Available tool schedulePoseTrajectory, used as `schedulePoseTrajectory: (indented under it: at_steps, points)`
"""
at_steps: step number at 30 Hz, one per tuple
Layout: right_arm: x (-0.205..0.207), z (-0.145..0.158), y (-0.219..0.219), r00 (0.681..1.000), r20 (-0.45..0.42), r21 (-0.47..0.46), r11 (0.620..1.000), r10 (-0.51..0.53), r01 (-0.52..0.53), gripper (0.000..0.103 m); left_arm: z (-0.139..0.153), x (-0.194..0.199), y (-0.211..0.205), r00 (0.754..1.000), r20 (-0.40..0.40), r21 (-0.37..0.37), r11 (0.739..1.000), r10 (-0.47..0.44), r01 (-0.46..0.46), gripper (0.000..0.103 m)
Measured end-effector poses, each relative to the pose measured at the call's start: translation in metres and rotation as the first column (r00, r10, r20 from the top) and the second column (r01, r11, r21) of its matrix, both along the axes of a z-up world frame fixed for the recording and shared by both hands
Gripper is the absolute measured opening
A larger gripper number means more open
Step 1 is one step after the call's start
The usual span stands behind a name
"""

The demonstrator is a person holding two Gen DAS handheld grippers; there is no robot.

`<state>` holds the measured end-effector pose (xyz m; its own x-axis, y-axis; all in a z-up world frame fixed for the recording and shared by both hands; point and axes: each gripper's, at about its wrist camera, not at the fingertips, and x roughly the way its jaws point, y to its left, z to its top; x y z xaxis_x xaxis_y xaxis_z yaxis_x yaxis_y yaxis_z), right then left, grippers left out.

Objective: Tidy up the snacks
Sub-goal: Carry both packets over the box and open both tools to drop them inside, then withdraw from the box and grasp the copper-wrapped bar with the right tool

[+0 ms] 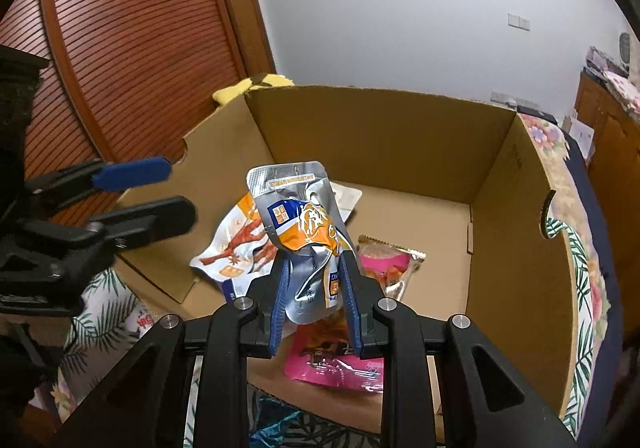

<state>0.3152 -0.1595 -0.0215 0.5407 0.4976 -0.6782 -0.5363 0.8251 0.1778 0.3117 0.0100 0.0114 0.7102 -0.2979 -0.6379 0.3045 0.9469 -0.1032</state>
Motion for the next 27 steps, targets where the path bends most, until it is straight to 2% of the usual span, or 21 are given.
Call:
schedulePoseTrajectory:
  at_steps: [4,9,19,27]
  points:
    - [0.001,0.000,0.005,1.000,-0.011,0.001,1.000,-0.009,0.009,0.030,0.005,-0.008,0.007,1.000,0.012,-0.002,1.000,0.004,-0.004,0.068]
    - [-0.012,0.006,0.005,1.000,0.013,0.010,1.000,-0.019,0.018,0.031,0.011,-0.026,0.018,1.000,0.030,-0.014,1.000,0.007,-0.007,0.068]
    - [-0.081,0.030,-0.021,0.988,0.109,0.078,0.992,-0.108,0.099,0.034,0.020,-0.075,0.036,0.997,0.073,-0.016,1.000,0.014,-0.013,0.070]
    - [-0.123,0.020,-0.052,0.981,0.093,0.085,0.983,-0.169,0.161,0.038,0.007,-0.105,0.041,0.998,0.058,-0.025,0.999,0.021,-0.020,0.071]
